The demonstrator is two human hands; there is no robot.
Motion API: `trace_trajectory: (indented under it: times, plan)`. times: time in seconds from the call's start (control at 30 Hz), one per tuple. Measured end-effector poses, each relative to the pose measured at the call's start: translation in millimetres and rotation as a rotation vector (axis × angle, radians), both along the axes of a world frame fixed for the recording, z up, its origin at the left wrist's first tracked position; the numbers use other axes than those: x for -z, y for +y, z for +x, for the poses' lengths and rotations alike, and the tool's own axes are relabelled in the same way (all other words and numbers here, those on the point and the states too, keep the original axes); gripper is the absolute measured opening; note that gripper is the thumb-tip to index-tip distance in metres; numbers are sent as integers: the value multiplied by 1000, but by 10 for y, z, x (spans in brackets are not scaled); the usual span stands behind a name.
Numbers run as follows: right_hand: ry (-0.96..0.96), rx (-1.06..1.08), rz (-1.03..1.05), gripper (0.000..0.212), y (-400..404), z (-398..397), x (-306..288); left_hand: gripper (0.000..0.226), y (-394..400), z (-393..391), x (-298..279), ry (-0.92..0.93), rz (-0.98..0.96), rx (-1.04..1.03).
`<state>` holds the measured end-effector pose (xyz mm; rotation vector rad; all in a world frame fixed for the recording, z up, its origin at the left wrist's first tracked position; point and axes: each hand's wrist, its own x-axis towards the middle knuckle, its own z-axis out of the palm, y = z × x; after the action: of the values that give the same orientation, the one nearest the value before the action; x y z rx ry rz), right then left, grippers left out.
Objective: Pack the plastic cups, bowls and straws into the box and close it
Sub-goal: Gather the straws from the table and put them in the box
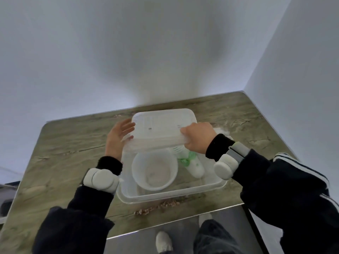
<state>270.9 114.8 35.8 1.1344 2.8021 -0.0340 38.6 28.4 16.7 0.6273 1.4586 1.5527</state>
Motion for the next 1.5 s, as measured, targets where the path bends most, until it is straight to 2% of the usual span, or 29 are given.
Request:
trace_trajectory:
  times: [0.23, 0.3, 0.33, 0.4, 0.47, 0.57, 0.73, 0.97, 1.07, 1.17, 1.37, 1.43, 1.5]
  plan:
    - [-511, -72, -139, 23, -7, 205, -109, 27, -401, -97, 251, 200, -164, 68]
    - [-610, -74, -145, 11, -14, 236, -74, 30, -425, -35, 296, 266, -215, 128]
    - [-630, -72, -149, 6, -36, 243, -57, 31, -429, 6, 317, 281, -236, 168]
    - [-687, -66, -155, 26, -72, 234, 7, 32, -428, 86, 346, 306, -274, 245]
    - [-721, -58, -170, 15, -120, 192, 96, 31, -415, 150, 367, 315, -306, 281]
    - [-757, -42, -188, 26, -183, 95, 322, 30, -410, 224, 395, 296, -324, 287]
    - [-706, -69, -253, 24, -370, -75, 693, 29, -433, 219, 404, 312, -324, 303]
    - [-645, -27, -543, 31, -501, -258, 1136, 29, -519, 90, 357, 390, -288, 295]
    - [-474, 59, -541, 33, -509, -199, 1277, 29, -582, 23, 397, 520, -288, 329]
    - [-350, 110, -580, 37, -493, -203, 1367, 29, -619, 9, 443, 548, -279, 348]
    - [-319, 38, -838, 40, -472, -244, 1253, 31, -554, 76, 498, 622, -224, 283]
    - [-324, 83, -842, 40, -449, -230, 1190, 32, -523, 90, 504, 670, -209, 249]
    - [-343, 135, -782, 54, -406, -203, 1106, 31, -511, 89, 511, 718, -197, 211]
